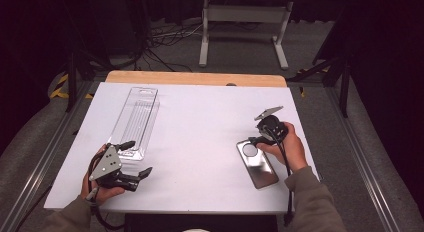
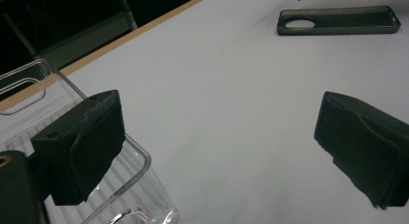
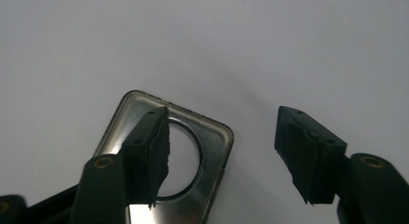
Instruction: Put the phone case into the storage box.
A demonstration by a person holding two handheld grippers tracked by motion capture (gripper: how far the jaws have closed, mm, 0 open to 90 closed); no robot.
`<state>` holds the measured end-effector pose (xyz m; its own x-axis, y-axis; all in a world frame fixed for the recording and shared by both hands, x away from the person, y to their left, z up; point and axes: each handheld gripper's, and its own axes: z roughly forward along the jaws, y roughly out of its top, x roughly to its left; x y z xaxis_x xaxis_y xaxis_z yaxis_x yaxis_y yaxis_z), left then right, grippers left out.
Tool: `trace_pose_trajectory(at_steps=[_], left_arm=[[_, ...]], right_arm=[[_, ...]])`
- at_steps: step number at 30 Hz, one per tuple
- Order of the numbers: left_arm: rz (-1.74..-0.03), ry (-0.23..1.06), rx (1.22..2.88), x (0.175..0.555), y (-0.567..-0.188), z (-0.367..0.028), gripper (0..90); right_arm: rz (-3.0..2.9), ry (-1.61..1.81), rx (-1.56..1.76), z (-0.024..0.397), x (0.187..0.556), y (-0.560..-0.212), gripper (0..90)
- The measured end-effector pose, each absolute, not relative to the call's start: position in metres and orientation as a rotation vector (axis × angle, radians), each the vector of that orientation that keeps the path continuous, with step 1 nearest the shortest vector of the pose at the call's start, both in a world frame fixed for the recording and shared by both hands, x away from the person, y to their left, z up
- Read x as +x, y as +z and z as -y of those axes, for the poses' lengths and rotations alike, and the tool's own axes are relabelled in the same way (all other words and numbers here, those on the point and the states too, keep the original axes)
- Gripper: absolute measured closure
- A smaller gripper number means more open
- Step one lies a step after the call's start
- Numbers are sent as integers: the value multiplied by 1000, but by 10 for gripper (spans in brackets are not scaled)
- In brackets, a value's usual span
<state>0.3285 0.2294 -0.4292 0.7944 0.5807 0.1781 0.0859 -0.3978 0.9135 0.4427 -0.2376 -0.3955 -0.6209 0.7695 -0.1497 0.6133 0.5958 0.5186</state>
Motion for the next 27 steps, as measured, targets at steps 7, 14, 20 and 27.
trace_pose_trajectory(at_steps=[7,14,20,27], left_arm=[[-502,576,1930,330,-431,-228,45],[-501,557,1936,330,-430,-229,44],[-514,543,1931,331,-431,-230,44],[-520,525,1926,332,-432,-230,45]], right_arm=[[-2549,480,1169,239,467,-402,464],[-2638,331,1143,233,476,-410,502],[-2685,274,1125,234,483,-413,592],[-2754,273,1119,233,488,-414,728]])
